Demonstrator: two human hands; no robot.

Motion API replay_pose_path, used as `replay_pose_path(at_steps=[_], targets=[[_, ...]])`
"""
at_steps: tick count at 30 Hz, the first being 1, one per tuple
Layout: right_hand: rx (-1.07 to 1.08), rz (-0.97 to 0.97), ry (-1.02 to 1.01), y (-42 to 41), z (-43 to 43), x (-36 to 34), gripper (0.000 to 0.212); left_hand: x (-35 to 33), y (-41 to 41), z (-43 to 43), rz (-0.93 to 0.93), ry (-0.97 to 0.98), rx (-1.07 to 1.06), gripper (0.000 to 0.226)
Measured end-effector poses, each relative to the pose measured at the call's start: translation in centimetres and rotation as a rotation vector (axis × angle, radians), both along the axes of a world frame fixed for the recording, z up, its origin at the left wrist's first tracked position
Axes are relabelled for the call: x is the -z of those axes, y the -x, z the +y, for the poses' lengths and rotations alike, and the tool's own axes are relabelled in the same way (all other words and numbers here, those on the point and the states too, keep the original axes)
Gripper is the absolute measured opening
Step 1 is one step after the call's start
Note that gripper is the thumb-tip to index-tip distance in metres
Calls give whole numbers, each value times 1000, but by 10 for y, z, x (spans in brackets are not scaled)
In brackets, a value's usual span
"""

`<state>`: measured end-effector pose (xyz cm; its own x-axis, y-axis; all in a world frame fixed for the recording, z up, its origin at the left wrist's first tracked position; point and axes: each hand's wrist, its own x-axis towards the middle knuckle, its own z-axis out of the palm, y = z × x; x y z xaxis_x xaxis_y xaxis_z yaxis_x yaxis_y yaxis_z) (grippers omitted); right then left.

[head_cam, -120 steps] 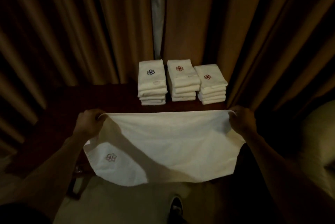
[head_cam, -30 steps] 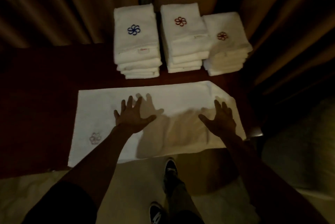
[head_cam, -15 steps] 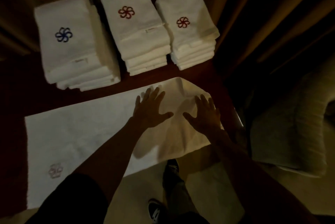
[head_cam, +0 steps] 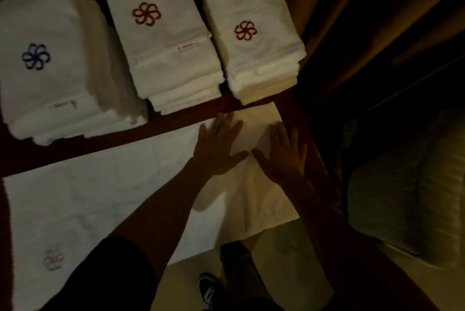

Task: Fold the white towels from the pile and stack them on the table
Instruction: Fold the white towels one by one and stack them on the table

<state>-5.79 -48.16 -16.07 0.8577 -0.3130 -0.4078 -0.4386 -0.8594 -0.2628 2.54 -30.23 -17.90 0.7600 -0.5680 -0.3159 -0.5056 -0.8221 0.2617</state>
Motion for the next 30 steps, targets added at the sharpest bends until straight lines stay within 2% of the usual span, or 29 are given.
replay_pose_path(at_steps=[5, 13, 23, 27, 30], targets=[[-5, 13, 10, -10, -1, -5, 88, -10, -7, 0, 37, -12, -1, 84], [-45, -11, 1, 26, 20, -18, 86, -29, 40, 31, -12, -4, -41, 82], [-92, -41, -15, 125, 68, -48, 85, -58, 150, 128, 58, -23, -200, 85], [-96, -94, -74, 174, 93, -56, 85, -60, 206, 170, -4, 26, -306, 85], [-87, -91, -101, 207, 105, -61, 94, -63, 244, 195, -42, 95, -373, 77]])
